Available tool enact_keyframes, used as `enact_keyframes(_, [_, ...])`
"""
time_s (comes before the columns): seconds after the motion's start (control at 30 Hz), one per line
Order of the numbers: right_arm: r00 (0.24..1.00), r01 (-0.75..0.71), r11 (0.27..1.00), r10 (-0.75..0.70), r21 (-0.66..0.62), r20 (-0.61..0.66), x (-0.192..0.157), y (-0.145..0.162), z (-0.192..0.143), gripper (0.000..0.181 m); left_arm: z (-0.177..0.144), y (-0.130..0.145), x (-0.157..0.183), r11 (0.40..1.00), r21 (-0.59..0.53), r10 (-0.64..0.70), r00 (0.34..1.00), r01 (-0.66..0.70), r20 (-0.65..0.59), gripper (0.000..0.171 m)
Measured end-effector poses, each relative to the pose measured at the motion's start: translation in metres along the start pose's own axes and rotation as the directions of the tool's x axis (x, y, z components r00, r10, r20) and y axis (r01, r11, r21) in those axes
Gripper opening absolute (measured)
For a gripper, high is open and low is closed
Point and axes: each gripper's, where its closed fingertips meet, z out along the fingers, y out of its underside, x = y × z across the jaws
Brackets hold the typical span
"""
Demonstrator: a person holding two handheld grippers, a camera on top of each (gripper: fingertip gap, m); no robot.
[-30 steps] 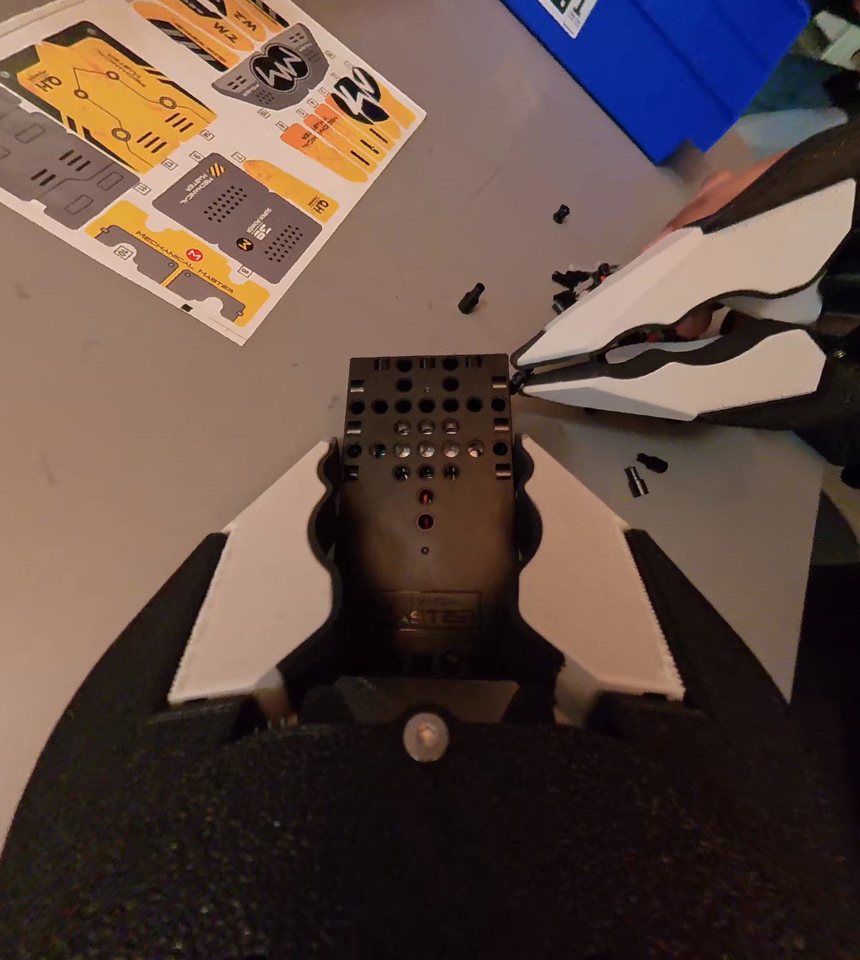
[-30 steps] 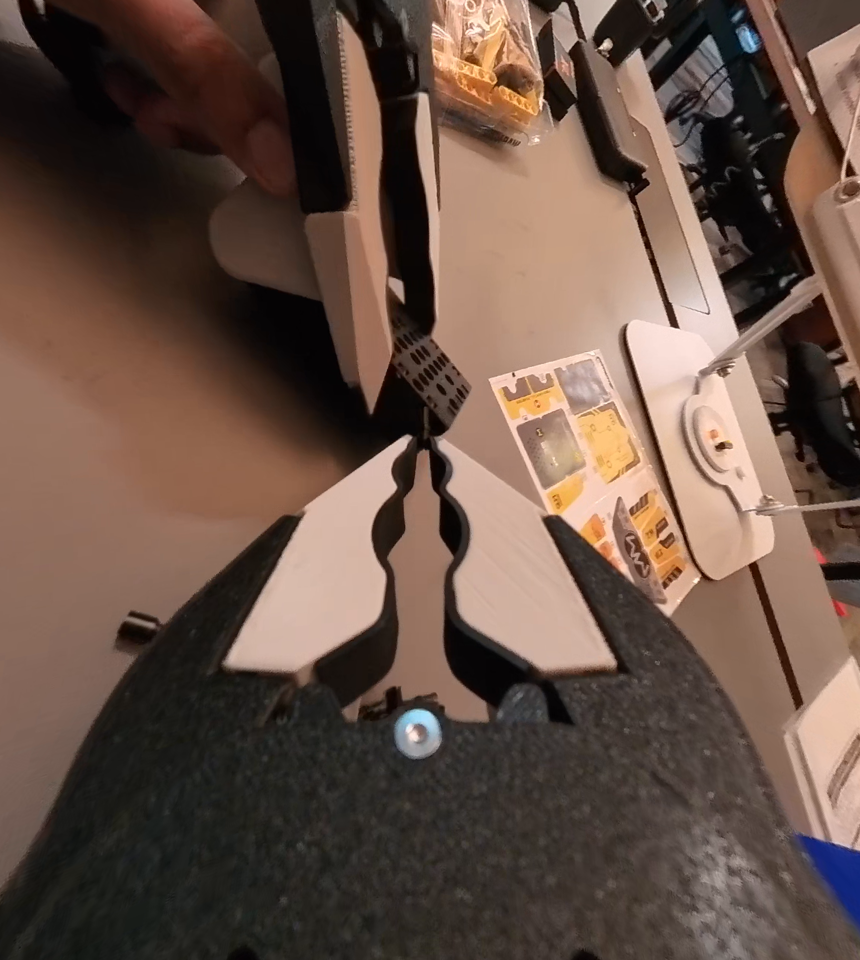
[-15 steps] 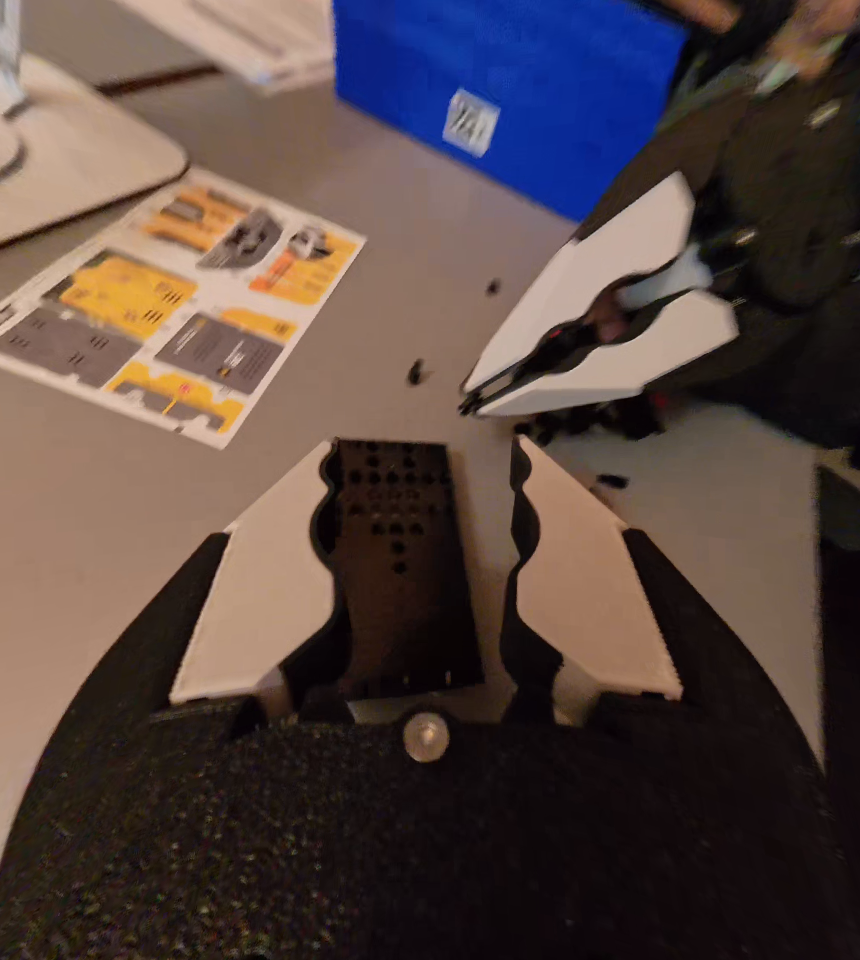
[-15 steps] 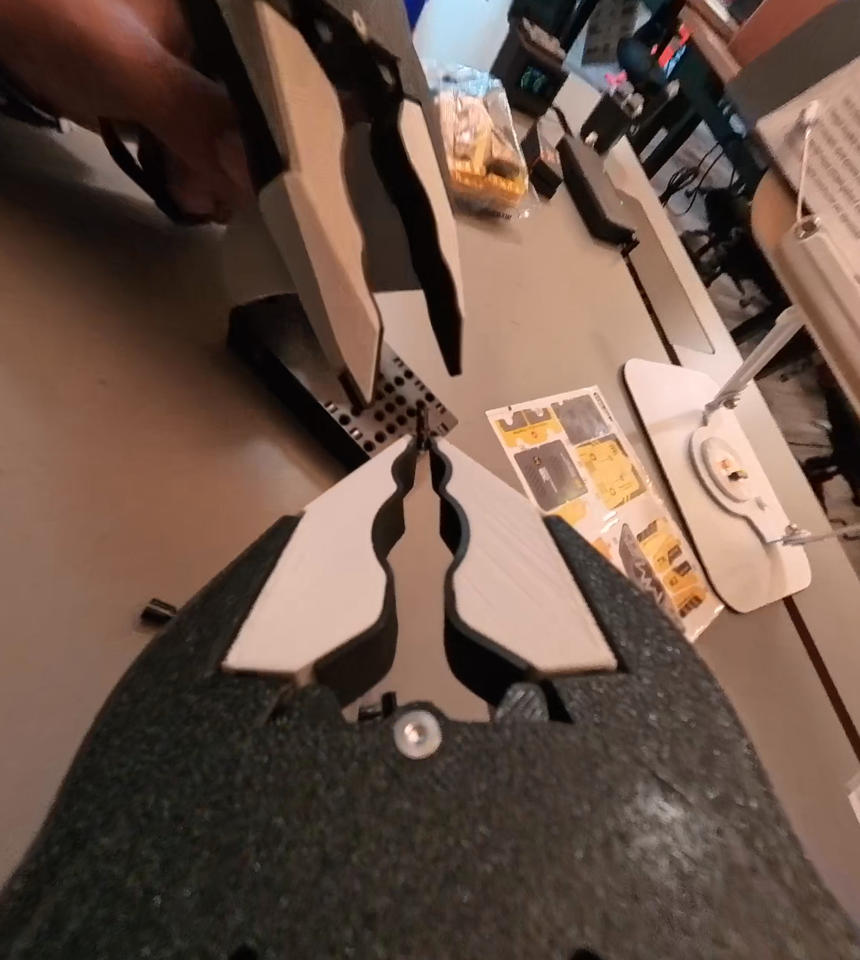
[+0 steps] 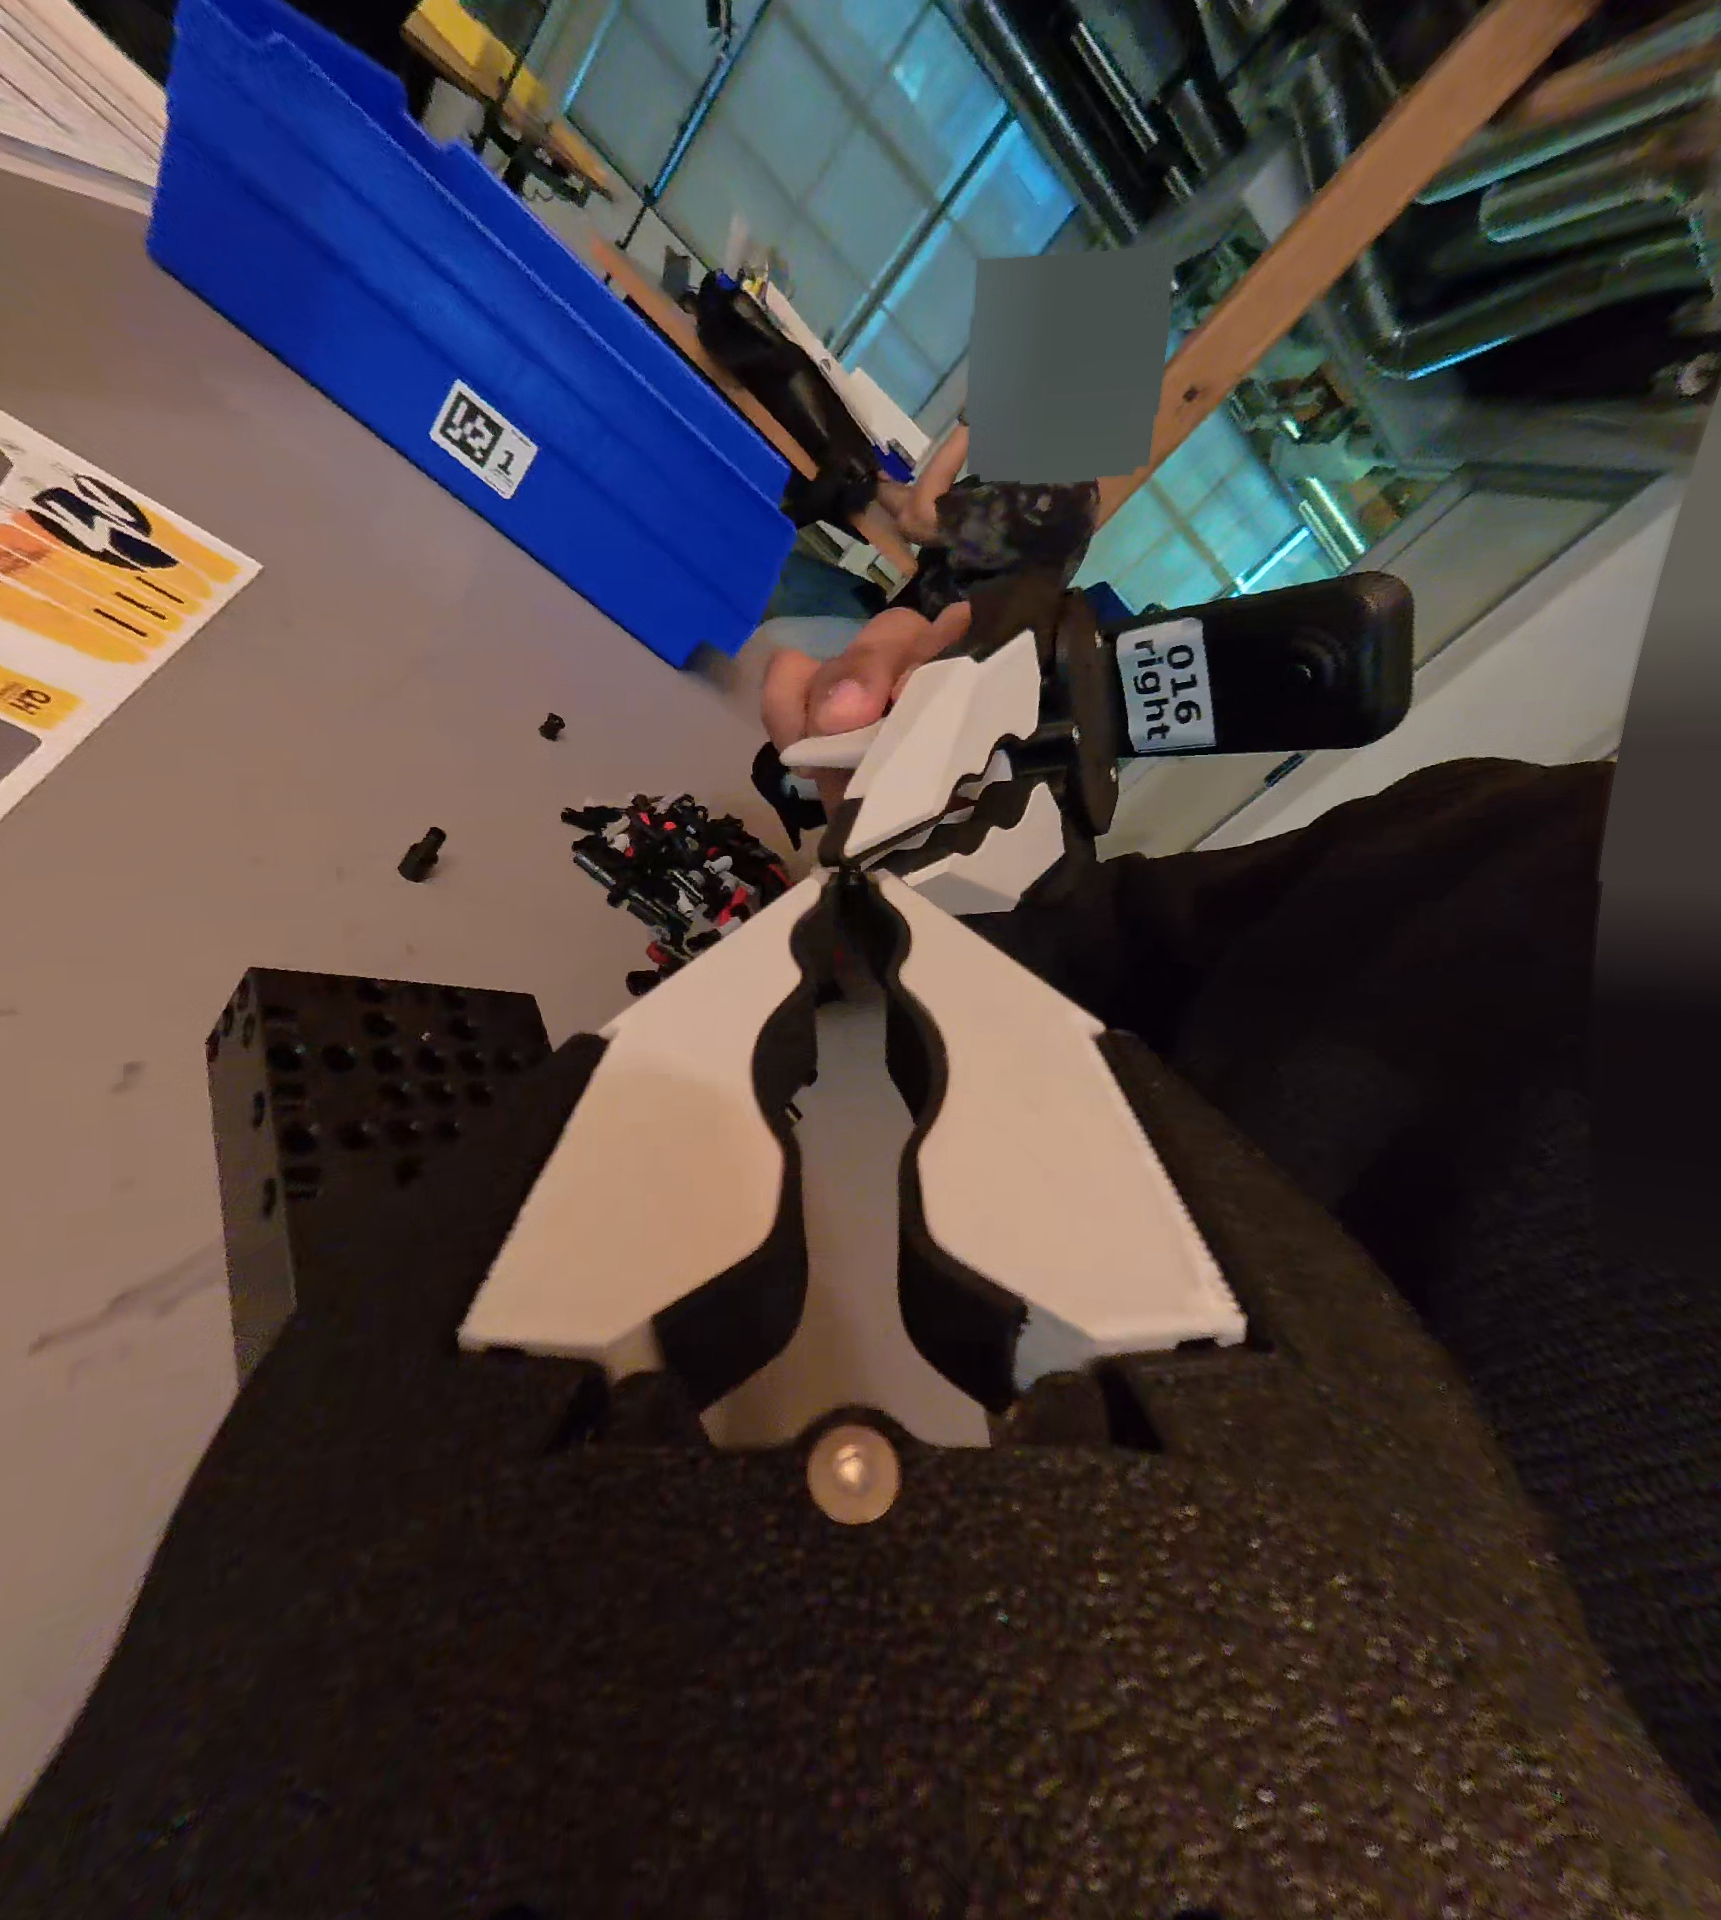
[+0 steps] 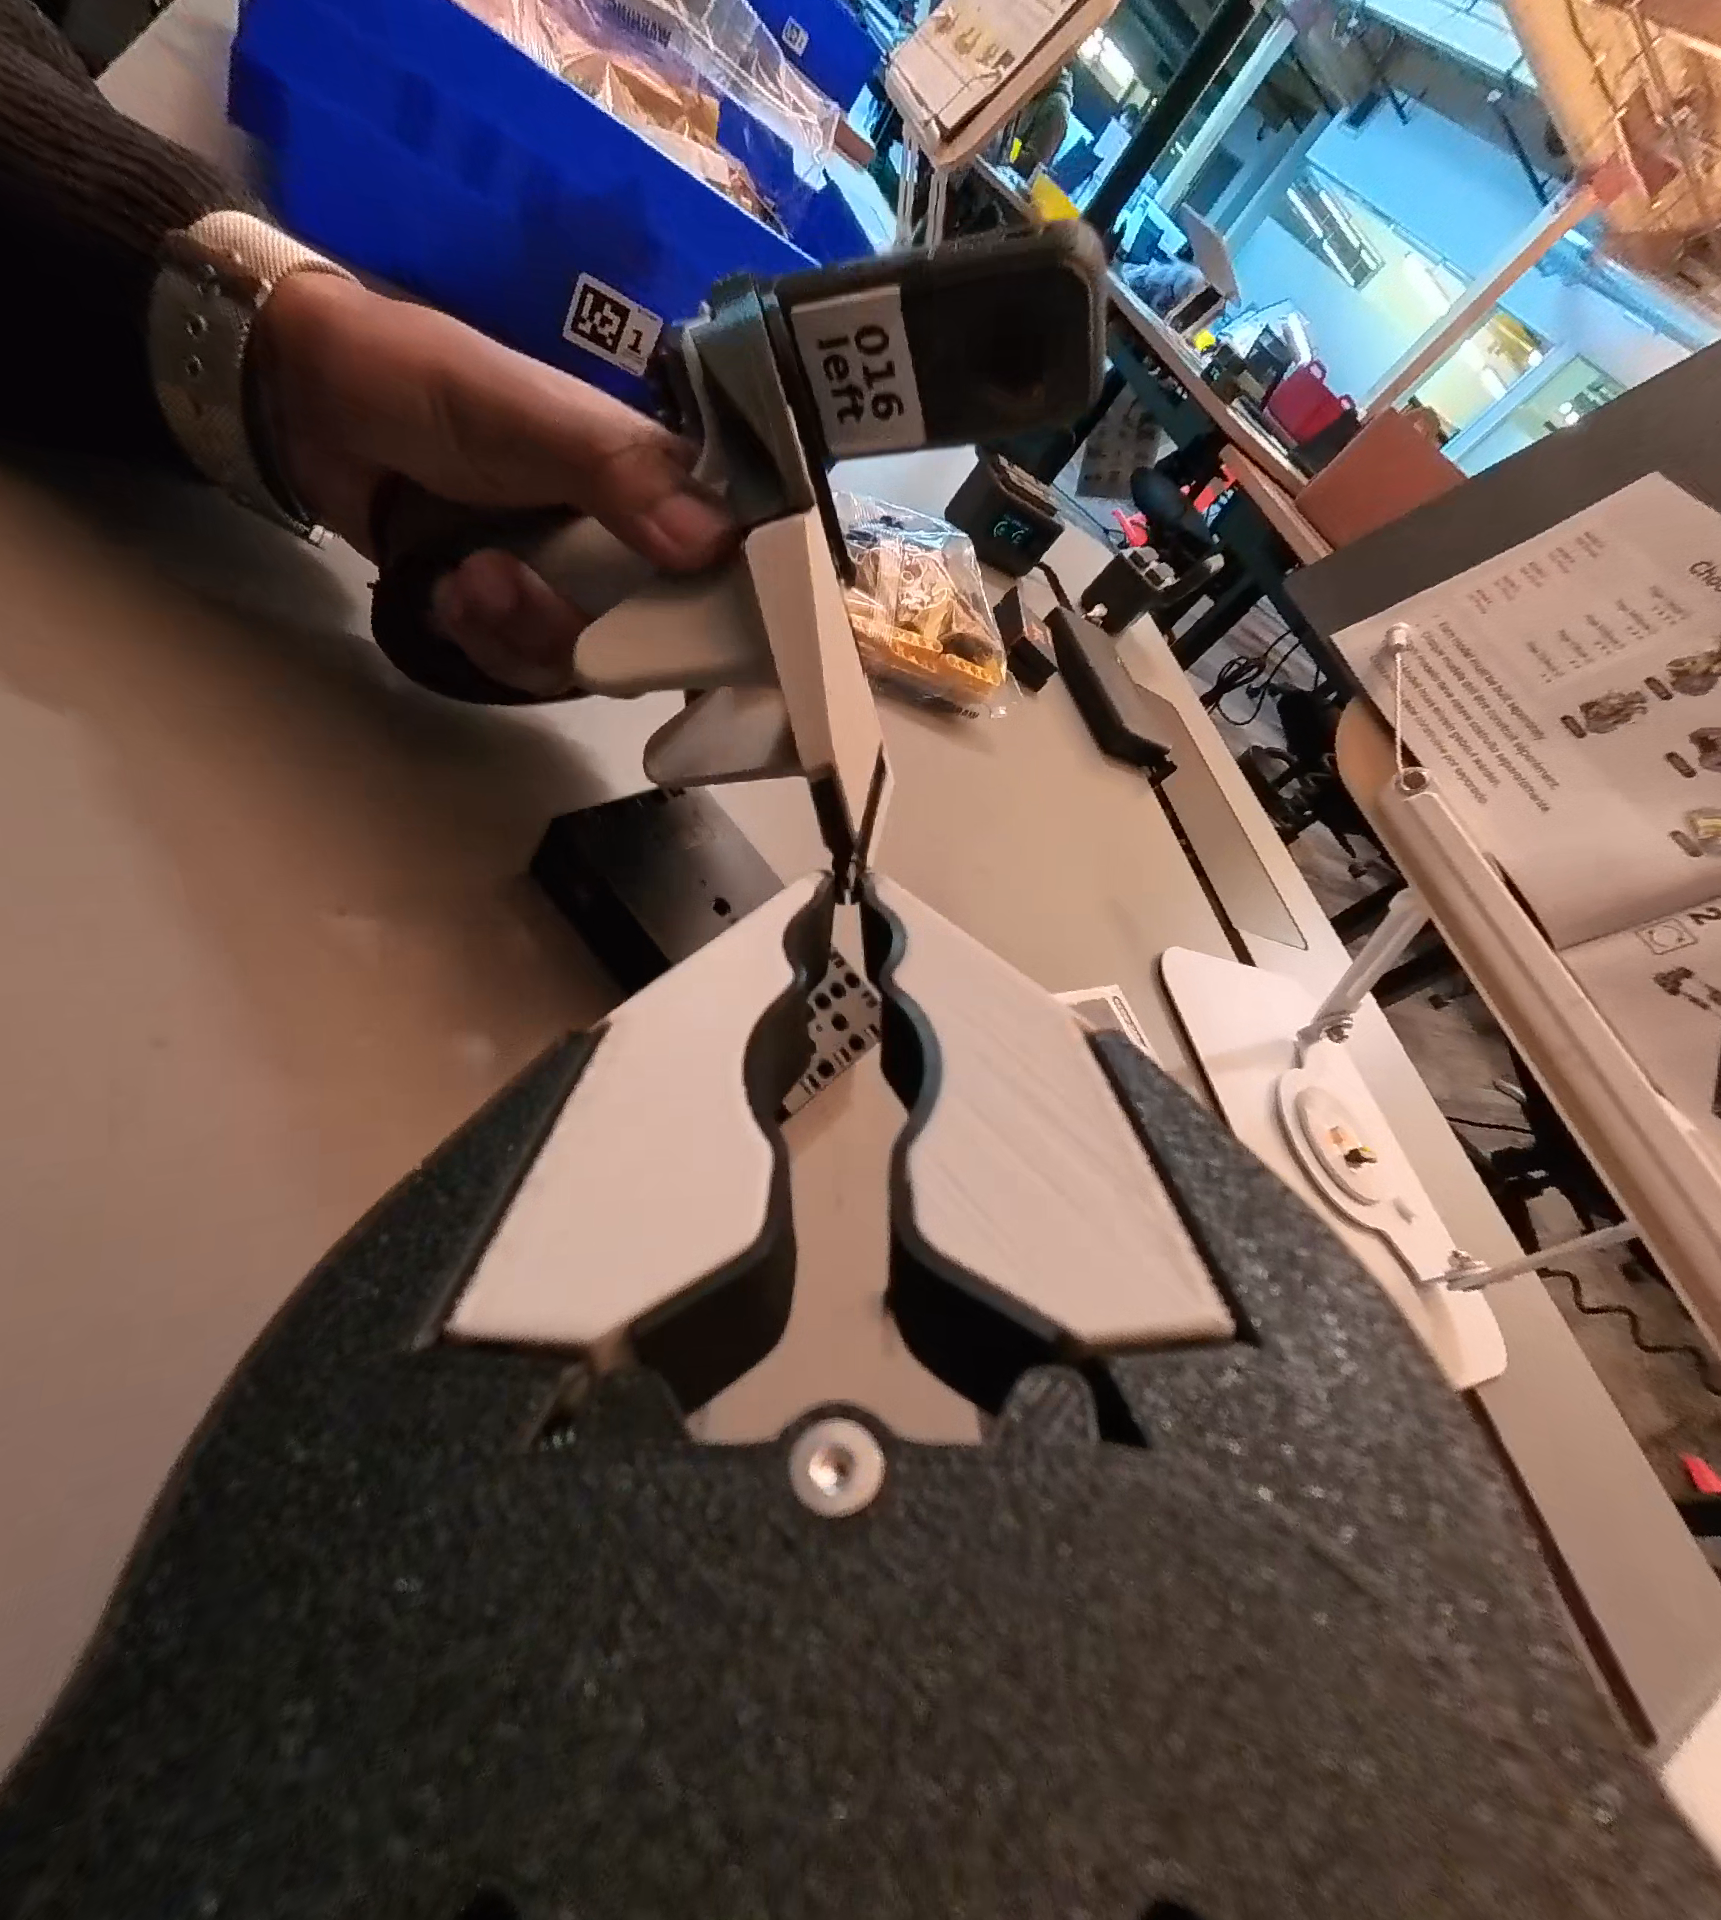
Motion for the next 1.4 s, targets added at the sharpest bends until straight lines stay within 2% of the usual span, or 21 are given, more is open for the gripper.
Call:
enact_keyframes(0.2, [0.998,-0.06,0.996,0.059,0.063,0.017,0.001,-0.009,-0.003,0.004,-0.001,-0.003,0.007,0.998,0.028,-0.057,0.995,0.059,-0.083,0.003])
enact_keyframes(0.3, [0.994,-0.102,0.986,0.095,0.134,0.053,-0.001,-0.016,-0.005,0.007,-0.002,-0.004,0.014,0.994,0.027,-0.098,0.985,0.103,-0.144,0.003])
enact_keyframes(0.37, [0.98,-0.183,0.966,0.164,0.184,0.114,-0.004,-0.023,-0.006,0.03,-0.003,-0.005,0.017,0.99,0.027,-0.131,0.974,0.139,-0.187,0.003])
enact_keyframes(0.43, [0.954,-0.275,0.939,0.241,0.205,0.175,-0.007,-0.028,-0.007,0.038,-0.004,-0.006,0.021,0.984,0.03,-0.164,0.959,0.175,-0.232,0.003])
enact_keyframes(0.5, [0.943,-0.309,0.927,0.268,0.215,0.197,-0.007,-0.03,-0.008,0.057,-0.006,-0.008,0.022,0.976,0.038,-0.196,0.943,0.214,-0.268,0.003])
enact_keyframes(0.53, [0.944,-0.308,0.925,0.27,0.221,0.188,-0.006,-0.029,-0.008,0.061,-0.008,-0.01,0.023,0.972,0.041,-0.21,0.934,0.231,-0.288,0.003])
enact_keyframes(0.67, [0.978,-0.208,0.95,0.201,0.234,0.055,0.002,-0.025,-0.01,0.05,-0.01,-0.01,0.024,0.966,0.035,-0.234,0.92,0.258,-0.315,0.003])
enact_keyframes(0.83, [0.995,-0.062,0.957,0.081,0.283,-0.055,0.001,-0.031,-0.015,0.013,-0.007,-0.004,0.027,0.964,-0.001,-0.25,0.911,0.264,-0.329,0.003])
enact_keyframes(1.07, [0.995,-0.099,0.957,0.101,0.274,0.007,-0.007,-0.028,-0.013,0.012,-0.006,-0.002,0.027,0.961,-0.018,-0.265,0.901,0.276,-0.343,0.003])
enact_keyframes(1.4, [0.995,-0.095,0.959,0.092,0.269,0.026,-0.01,-0.028,-0.012,0.005,-0.002,0.003,0.028,0.961,-0.045,-0.27,0.902,0.271,-0.338,0.003])
